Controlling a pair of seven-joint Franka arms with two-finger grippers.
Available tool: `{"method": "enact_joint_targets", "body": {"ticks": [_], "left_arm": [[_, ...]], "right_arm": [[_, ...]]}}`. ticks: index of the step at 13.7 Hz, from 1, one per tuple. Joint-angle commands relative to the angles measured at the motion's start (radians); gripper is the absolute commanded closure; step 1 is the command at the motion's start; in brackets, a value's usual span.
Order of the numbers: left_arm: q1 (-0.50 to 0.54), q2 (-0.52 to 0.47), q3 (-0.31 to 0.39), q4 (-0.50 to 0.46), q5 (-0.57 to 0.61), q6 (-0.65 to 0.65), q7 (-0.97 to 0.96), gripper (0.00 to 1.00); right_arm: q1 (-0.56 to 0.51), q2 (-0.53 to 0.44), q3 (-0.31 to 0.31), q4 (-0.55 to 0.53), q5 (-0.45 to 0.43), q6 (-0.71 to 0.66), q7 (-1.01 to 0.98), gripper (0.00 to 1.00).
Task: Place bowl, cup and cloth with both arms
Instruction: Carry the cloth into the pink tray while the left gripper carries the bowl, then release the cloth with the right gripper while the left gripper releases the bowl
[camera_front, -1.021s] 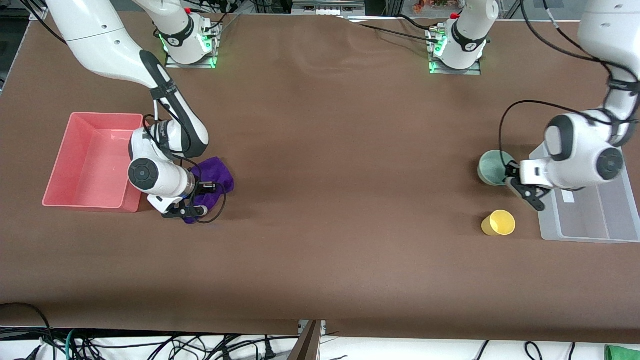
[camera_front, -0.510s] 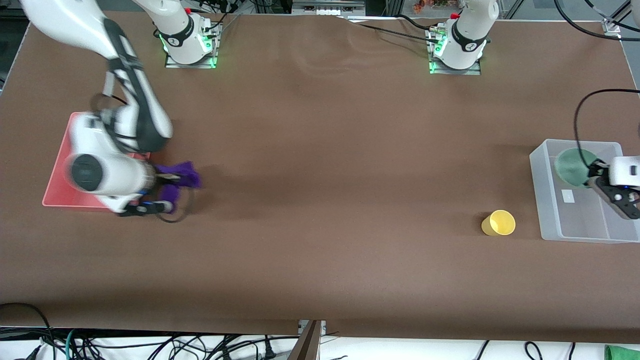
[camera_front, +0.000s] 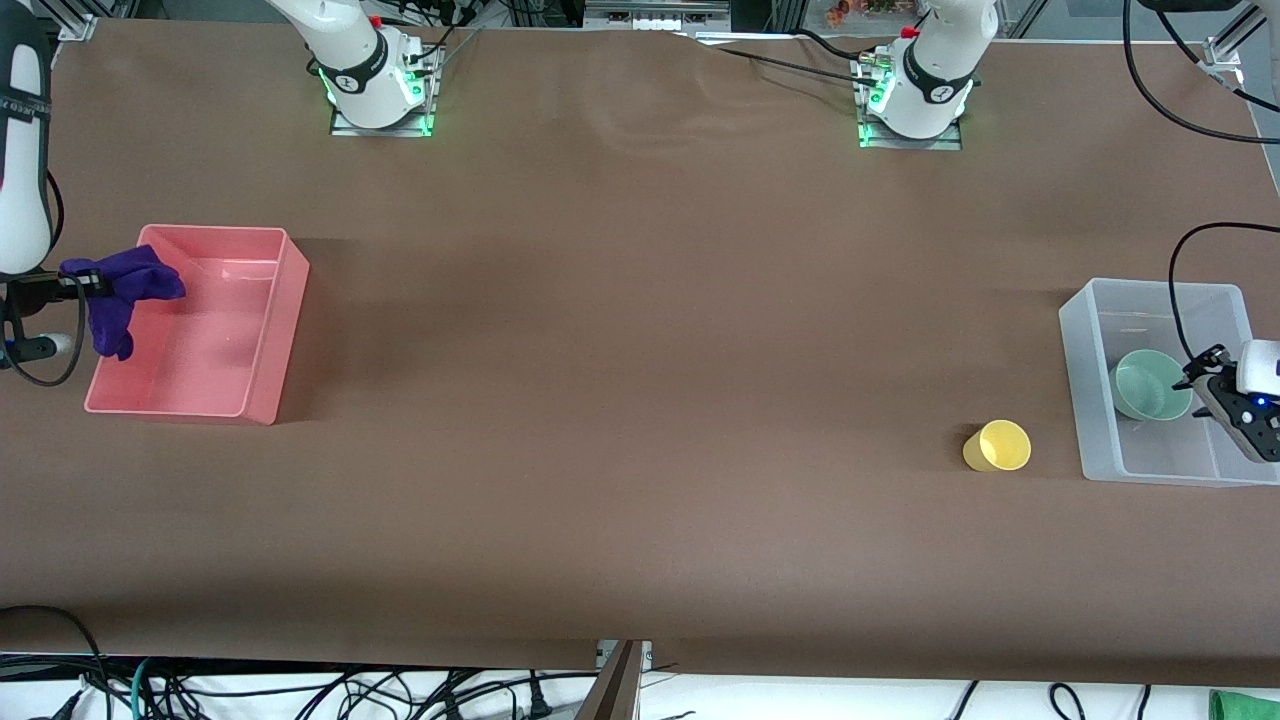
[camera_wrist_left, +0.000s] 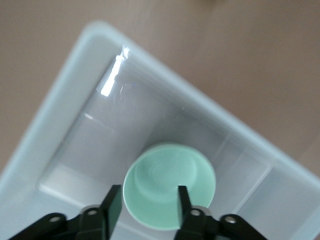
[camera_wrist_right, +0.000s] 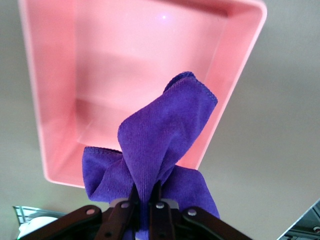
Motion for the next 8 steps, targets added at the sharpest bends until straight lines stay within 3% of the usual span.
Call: {"method": "enact_joint_targets", "body": {"ticks": [1,4,5,6,7,8], "left_arm": [[-0.039,-0.054,-0.070,0.011,-0.024,-0.074,-0.193,0.00],[-0.094,-0.032,-0.129,0.011,-0.036,-0.062,-0.521,0.00],[-0.118,-0.014,-0.129,0.011,-0.065,-0.059,-0.599,0.00],[-0.129,0.003,-0.129,0.011,-0.093,-0.050,-0.652,0.00],[-0.138,0.035,-0.129,0.009,-0.096,0.005,-0.669,0.00],[-0.137,0.067,-0.127,0.008,-0.097,0.081,-0.669,0.02]], "right_arm": [[0.023,-0.004,-0.001,-0.092,0.039,0.070,0.049,1.00],[0.024,0.004,-0.001,-0.125,0.055,0.075,0.135,1.00],[0.024,0.013,-0.001,-0.125,0.063,0.076,0.146,0.74],[0.024,0.013,-0.001,-0.120,0.072,0.075,0.146,0.09],[0.024,0.001,0.005,-0.102,0.072,0.061,0.146,0.00],[0.026,-0.015,0.010,-0.073,0.073,0.038,0.143,0.00]]}}
